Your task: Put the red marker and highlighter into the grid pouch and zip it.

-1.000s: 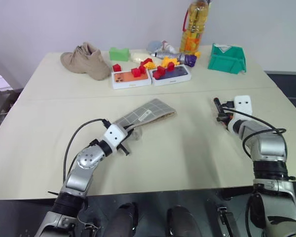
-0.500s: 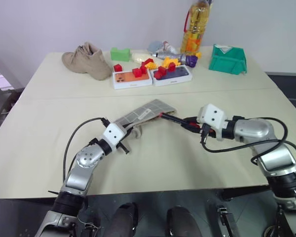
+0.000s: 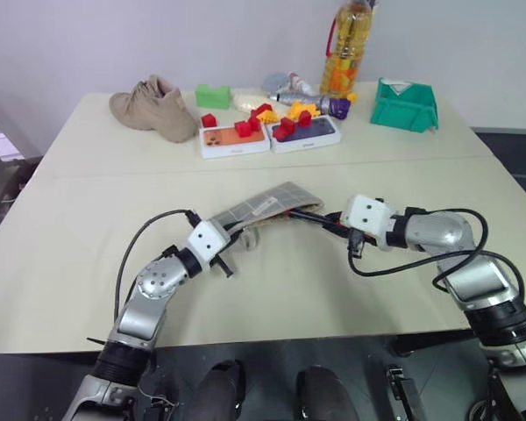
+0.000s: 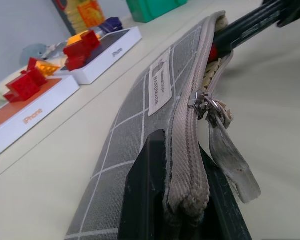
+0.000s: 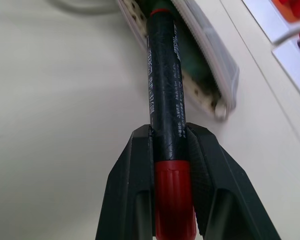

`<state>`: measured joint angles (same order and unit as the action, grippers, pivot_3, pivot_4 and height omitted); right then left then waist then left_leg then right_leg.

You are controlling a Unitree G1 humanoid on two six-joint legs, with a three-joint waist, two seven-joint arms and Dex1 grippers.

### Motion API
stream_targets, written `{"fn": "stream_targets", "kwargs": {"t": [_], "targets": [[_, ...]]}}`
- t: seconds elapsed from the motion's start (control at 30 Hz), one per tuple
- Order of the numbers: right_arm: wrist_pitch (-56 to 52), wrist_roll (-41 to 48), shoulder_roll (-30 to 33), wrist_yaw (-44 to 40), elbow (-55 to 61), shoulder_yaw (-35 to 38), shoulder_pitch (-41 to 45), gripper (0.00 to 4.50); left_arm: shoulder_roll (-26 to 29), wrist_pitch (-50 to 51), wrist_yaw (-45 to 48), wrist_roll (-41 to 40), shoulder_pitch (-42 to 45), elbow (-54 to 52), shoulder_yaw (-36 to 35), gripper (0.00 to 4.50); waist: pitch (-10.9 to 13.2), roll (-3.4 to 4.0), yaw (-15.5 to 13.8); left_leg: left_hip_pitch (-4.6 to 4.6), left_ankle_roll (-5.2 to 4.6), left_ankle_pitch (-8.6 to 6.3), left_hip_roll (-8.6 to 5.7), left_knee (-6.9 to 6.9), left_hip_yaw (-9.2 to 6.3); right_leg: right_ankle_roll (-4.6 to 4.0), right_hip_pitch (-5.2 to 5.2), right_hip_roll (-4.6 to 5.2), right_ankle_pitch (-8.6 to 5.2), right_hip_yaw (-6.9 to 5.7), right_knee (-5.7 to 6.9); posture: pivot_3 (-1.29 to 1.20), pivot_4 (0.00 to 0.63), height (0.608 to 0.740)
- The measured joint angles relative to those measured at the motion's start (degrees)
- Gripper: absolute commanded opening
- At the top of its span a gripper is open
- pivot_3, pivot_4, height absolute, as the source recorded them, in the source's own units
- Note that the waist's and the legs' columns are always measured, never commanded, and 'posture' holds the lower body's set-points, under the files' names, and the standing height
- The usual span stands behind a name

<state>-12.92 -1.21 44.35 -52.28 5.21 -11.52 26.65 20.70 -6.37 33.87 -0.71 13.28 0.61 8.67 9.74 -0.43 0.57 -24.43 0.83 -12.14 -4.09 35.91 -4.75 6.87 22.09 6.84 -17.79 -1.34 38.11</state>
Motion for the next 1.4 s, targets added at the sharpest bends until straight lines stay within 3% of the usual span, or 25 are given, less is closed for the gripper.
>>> {"fn": "stream_targets", "kwargs": {"t": [0.43, 0.5, 0.53, 0.67, 0.77, 0.83, 0.93, 1.17, 1.4], "targets": [[1.5, -10.4, -1.2, -4.1, 4.8, -9.1, 6.2, 0.36, 0.6, 1.0, 5.1, 0.5, 0.4, -3.3, 4.2, 0.0, 0.0, 0.0, 0.0, -0.01, 0.0, 0.0, -0.01, 0.0, -0.01, 0.0, 0.0, 0.0, 0.0, 0.0, -0.01, 0.0, 0.15, 0.739], [1.1, -10.6, -1.6, -4.7, 4.8, -9.1, 6.5, 1.38, 0.6, 1.2, 5.3, 0.5, 0.4, -3.5, 4.2, 0.0, 0.0, 0.0, 0.0, -0.01, 0.0, 0.0, 0.0, 0.0, -0.01, 0.0, 0.0, 0.0, 0.0, 0.0, 0.0, 0.0, 0.15, 0.739], [0.8, -10.5, -1.8, -5.0, 4.8, -9.1, 6.8, 1.68, 0.6, 1.4, 5.4, 0.4, 0.4, -3.6, 4.2, 0.0, 0.0, 0.0, 0.0, -0.01, 0.0, 0.0, 0.0, 0.0, -0.01, 0.0, 0.01, 0.0, 0.0, 0.0, 0.0, 0.0, 0.15, 0.739], [-1.4, -7.4, -3.0, -5.7, 6.3, -6.8, 7.7, 3.79, 0.0, 3.2, 5.4, -0.4, 0.8, -4.1, 3.9, 0.0, 0.0, 0.0, -0.1, -0.01, 0.0, 0.0, 0.0, 0.01, -0.02, 0.0, -0.01, 0.0, 0.0, 0.0, 0.0, 0.0, 0.15, 0.739], [-6.7, -0.2, -4.7, -6.3, 8.2, -1.0, 7.7, 3.79, -1.2, 5.4, 4.7, -1.7, 1.6, -4.1, 3.4, 0.0, 0.0, -0.01, -0.1, -0.01, 0.0, 0.0, 0.0, 0.03, -0.04, 0.0, -0.04, 0.0, 0.0, -0.01, 0.0, 0.0, 0.15, 0.739], [-15.9, 10.2, -8.3, -6.6, 9.9, 6.4, 7.8, 3.79, -2.8, 8.1, 4.0, -3.4, 2.8, -3.9, 2.5, 0.0, 0.0, -0.02, -0.1, 0.0, 0.0, 0.0, 0.0, 0.05, -0.1, 0.0, -0.08, 0.0, 0.0, -0.06, 0.0, 0.0, 0.15, 0.739], [-23.4, 21.0, -7.3, -8.5, 13.3, 13.1, 6.2, 3.79, -5.8, 12.8, 2.4, -5.7, 5.4, -3.0, 1.4, 0.0, 0.0, -0.02, -0.8, -0.01, -0.04, -0.02, -0.01, 0.11, -0.11, 0.0, -0.14, 0.0, 0.0, -0.12, -0.04, 0.0, 0.15, 0.739], [-28.2, 24.8, -5.8, -5.1, 15.4, 13.5, -1.3, 3.79, -9.9, 24.6, -0.9, -10.5, 11.6, -1.3, -1.5, 0.0, 0.0, -0.03, -1.1, 0.01, -0.07, -0.04, -0.01, 0.18, -0.1, 0.0, -0.17, 0.0, 0.0, -0.12, -0.01, 0.0, 0.15, 0.739], [-28.0, 20.3, -16.1, 8.0, 12.5, 7.2, -2.1, 3.79, -11.8, 29.5, -2.1, -12.5, 13.7, -1.1, -1.6, 0.0, 0.0, -0.04, -0.8, 0.0, -0.02, -0.01, -0.01, 0.16, -0.09, 0.01, -0.12, -0.01, 0.0, -0.11, 0.0, 0.0, 0.15, 0.739]]}}
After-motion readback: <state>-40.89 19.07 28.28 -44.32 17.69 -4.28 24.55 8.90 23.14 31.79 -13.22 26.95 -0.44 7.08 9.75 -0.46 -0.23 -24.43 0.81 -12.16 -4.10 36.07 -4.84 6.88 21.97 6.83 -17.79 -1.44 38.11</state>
